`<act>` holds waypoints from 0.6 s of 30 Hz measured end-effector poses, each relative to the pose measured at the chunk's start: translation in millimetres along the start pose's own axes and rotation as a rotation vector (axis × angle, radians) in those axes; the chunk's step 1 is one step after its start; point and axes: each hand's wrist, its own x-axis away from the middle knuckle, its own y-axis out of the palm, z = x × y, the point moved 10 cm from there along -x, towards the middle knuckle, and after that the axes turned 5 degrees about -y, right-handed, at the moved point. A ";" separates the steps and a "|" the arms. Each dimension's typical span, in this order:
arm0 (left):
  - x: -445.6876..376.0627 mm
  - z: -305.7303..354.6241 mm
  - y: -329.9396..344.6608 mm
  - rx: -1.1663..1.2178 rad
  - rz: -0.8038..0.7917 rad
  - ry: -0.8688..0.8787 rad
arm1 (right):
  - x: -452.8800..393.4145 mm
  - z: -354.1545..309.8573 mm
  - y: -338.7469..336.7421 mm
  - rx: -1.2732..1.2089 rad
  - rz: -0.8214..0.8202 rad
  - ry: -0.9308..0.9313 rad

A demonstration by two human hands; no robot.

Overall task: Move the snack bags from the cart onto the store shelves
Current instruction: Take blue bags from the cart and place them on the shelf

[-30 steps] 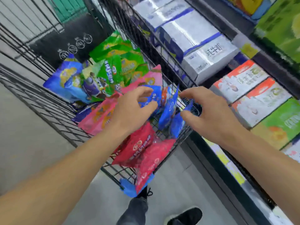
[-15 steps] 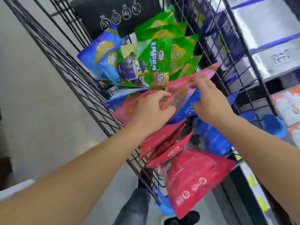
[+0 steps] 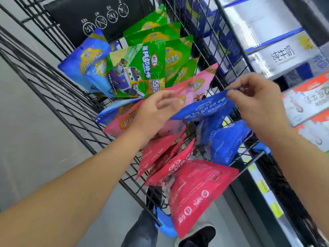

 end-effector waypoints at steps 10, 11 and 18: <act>-6.9 25.8 27.6 -0.107 0.077 0.135 | 10.6 23.3 -32.7 -0.665 0.279 0.217; -7.3 28.8 27.0 -0.096 0.115 0.152 | 12.3 23.5 -35.0 -0.672 0.274 0.211; -5.2 44.5 23.0 0.280 0.192 0.078 | 27.1 43.7 -32.8 -0.444 0.094 0.282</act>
